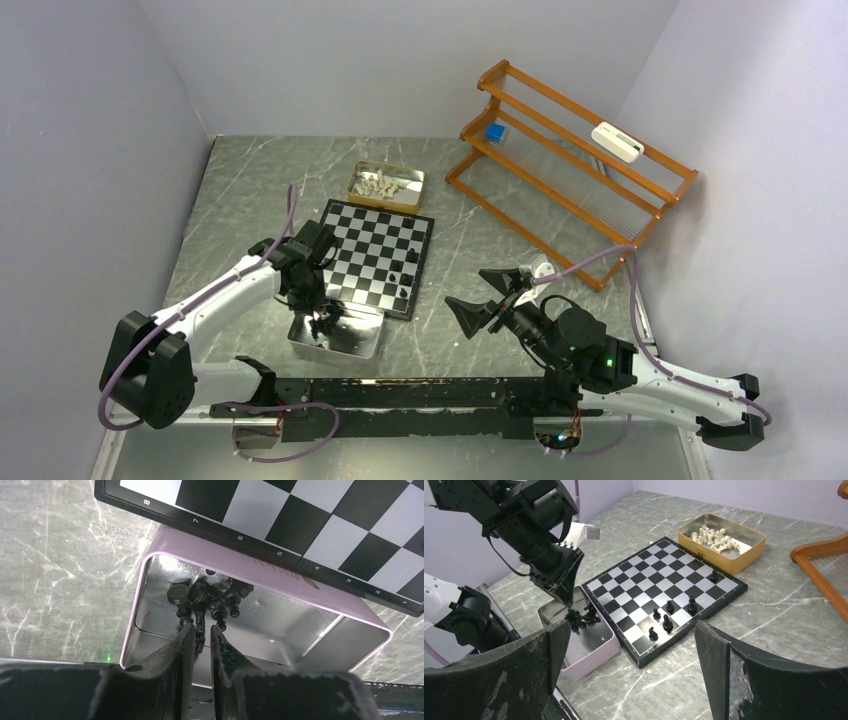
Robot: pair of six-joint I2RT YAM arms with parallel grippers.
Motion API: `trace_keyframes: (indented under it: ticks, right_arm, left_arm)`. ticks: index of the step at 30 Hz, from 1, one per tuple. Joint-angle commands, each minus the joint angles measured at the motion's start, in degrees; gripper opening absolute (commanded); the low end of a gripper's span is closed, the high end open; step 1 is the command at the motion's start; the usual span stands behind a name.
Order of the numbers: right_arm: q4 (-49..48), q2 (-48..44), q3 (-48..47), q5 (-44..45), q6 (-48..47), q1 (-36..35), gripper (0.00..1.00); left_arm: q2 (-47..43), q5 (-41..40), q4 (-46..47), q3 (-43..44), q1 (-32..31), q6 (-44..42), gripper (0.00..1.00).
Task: Set up the chess pieces on the board
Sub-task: Pick up the chess piece from the storage box.
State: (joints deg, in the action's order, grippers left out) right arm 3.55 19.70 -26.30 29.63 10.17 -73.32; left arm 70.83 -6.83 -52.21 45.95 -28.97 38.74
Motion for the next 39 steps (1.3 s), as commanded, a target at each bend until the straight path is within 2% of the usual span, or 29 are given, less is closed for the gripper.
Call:
trace_keyframes:
  ticks: [1, 20, 39]
  right_arm:
    - [-0.4, 0.02, -0.44, 0.85, -0.89, -0.25, 1.0]
    - [0.19, -1.77, -0.79, 0.57, -1.53, -0.24, 1.0]
    - [1.27, -4.33, 0.07, 1.27, -1.34, -0.2, 1.0]
  left_arm:
    - [1.66, 0.77, 0.53, -0.13, 0.49, 1.24, 0.22]
    - [6.07, 1.42, 0.97, -0.71, 0.49, 1.95, 0.25]
    - [7.57, 2.59, 1.74, -0.95, 0.49, 1.35, 0.23]
